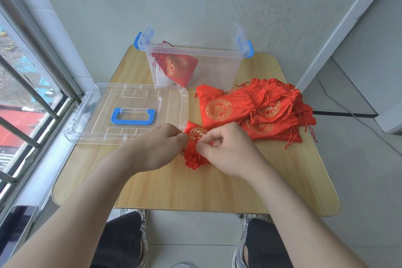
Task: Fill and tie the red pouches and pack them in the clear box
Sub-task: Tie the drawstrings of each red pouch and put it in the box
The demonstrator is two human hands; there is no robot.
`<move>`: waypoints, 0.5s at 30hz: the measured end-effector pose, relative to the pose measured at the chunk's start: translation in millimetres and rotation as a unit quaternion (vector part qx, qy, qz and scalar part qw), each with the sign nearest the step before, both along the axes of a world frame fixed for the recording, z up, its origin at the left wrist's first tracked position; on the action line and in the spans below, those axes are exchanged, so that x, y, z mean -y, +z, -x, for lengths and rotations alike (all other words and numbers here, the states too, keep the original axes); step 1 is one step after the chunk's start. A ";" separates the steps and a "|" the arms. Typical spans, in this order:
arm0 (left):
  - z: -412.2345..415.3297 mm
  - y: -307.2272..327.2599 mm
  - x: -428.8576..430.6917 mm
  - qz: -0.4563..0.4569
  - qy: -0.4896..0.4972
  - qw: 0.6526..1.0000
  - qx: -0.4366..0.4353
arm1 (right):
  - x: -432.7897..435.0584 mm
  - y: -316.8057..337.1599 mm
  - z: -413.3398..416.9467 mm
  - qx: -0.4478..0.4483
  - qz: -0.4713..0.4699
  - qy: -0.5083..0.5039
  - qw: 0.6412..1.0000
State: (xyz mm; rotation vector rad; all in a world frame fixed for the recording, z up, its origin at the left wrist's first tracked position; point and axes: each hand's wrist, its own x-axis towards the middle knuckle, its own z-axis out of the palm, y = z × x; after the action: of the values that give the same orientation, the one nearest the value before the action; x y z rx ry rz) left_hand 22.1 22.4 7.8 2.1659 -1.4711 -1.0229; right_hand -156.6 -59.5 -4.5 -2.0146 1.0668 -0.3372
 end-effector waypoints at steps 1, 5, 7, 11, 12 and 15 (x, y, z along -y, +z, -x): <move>0.8 -0.6 0.2 -0.002 -0.009 1.000 0.013 | -0.2 -1.0 0.6 0.000 0.000 0.005 1.000; -2.6 -6.3 0.1 -0.008 -0.074 0.994 0.076 | 0.1 -6.9 3.8 -0.010 -0.007 0.009 1.000; -6.7 -10.5 -0.1 -0.008 -0.086 0.992 0.087 | -0.6 -10.4 5.4 -0.027 -0.014 0.004 1.000; -6.9 -15.3 0.2 0.005 -0.082 0.992 0.097 | -6.0 -14.6 7.2 -0.047 -0.011 0.000 0.999; -5.7 -16.0 0.2 0.006 -0.081 0.991 0.105 | -7.6 -15.3 7.1 -0.053 -0.002 -0.001 0.999; -4.9 -14.7 -0.4 -0.007 -0.075 0.989 0.126 | -9.9 -17.3 6.0 -0.081 0.024 -0.017 0.996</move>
State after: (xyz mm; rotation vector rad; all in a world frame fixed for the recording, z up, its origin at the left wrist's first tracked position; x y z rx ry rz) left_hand 27.1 22.9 -6.9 2.2900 -1.7683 -0.8298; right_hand -162.6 -49.6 -21.8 -2.0971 1.2036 -0.2205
